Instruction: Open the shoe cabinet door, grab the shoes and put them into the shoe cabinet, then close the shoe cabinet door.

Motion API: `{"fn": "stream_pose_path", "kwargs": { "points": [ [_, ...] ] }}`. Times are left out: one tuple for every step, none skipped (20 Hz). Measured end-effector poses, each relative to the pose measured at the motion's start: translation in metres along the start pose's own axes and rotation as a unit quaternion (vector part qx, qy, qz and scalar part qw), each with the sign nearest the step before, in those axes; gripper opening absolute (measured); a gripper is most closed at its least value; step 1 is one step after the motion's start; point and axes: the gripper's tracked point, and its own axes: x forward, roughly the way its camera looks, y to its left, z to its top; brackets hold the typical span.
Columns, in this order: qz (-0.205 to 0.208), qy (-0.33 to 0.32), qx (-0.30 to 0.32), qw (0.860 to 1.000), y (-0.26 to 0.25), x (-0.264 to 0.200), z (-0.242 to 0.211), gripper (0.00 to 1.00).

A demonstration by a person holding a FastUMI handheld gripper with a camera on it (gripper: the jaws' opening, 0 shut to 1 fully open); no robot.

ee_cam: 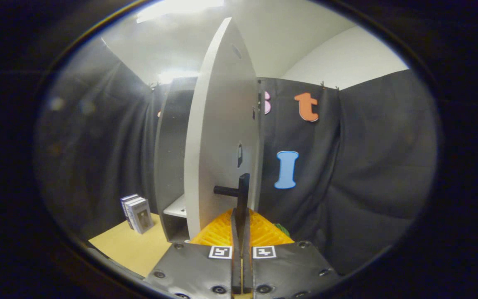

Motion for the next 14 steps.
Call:
{"fn": "stream_pose_path", "kwargs": {
  "points": [
    [-0.008, -0.005, 0.005, 1.0, -0.013, -0.002, 0.004, 0.04],
    [-0.016, -0.007, 0.007, 1.0, -0.025, -0.003, 0.005, 0.03],
    [-0.027, -0.006, 0.005, 1.0, -0.039, -0.003, 0.004, 0.03],
    [-0.038, -0.005, -0.001, 0.999, -0.052, -0.003, 0.002, 0.03],
    [-0.051, -0.004, -0.008, 0.999, -0.068, -0.004, 0.001, 0.03],
    [-0.065, -0.004, -0.016, 0.998, -0.082, -0.003, 0.001, 0.03],
    [-0.079, -0.005, -0.018, 0.997, -0.096, -0.003, 0.001, 0.03],
    [-0.082, -0.005, -0.013, 0.997, -0.104, -0.004, 0.001, 0.02],
    [-0.069, -0.003, 0.002, 0.998, -0.1, -0.004, 0.0, 0.02],
    [-0.061, -0.005, 0.009, 0.998, -0.094, -0.005, -0.002, 0.02],
    [-0.061, -0.003, 0.001, 0.998, -0.096, -0.006, -0.004, 0.02],
    [-0.064, -0.002, -0.009, 0.998, -0.096, -0.005, -0.004, 0.02],
    [-0.068, -0.002, -0.02, 0.997, -0.096, -0.006, -0.004, 0.02],
    [-0.075, -0.003, -0.031, 0.997, -0.101, -0.007, -0.004, 0.02]
  ]
}}
